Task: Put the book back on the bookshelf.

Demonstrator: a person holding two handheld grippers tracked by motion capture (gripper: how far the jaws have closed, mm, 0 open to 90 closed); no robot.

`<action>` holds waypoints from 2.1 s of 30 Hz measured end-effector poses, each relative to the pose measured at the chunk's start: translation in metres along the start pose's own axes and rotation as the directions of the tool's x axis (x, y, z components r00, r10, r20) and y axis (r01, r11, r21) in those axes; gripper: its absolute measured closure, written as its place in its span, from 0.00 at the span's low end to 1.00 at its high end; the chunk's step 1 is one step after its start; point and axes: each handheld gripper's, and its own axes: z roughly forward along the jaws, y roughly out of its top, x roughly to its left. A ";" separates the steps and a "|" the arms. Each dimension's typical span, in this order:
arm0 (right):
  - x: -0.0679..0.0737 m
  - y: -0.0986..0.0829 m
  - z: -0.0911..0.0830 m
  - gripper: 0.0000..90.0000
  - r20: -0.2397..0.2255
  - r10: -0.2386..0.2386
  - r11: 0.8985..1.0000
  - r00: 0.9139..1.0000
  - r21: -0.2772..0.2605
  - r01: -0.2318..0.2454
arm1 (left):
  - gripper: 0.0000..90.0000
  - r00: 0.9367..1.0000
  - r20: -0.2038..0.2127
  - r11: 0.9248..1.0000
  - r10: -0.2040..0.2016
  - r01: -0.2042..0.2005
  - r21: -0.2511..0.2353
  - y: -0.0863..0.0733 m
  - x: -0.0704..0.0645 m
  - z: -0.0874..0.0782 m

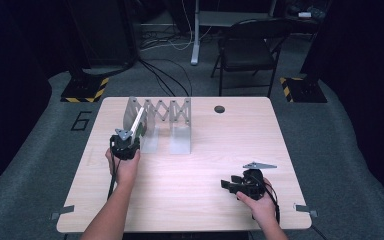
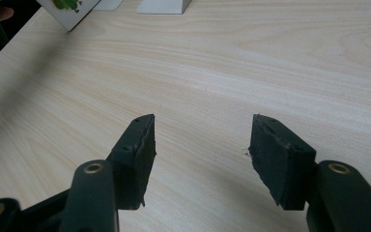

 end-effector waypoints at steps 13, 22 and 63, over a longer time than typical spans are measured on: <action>0.001 0.000 0.001 0.47 -0.001 -0.005 1.000 1.000 0.008 0.005 | 0.75 1.000 -0.002 1.000 -0.004 0.004 -0.023 -0.003 0.003 -0.003; 0.002 -0.001 0.003 0.47 0.002 -0.011 1.000 1.000 0.014 0.011 | 0.61 1.000 -0.009 0.999 -0.004 0.004 -0.054 -0.004 0.003 -0.009; 0.003 0.007 0.015 0.46 0.000 -0.042 0.998 0.999 0.037 0.042 | 0.45 0.991 0.128 0.998 0.038 -0.032 -0.049 -0.016 0.005 -0.054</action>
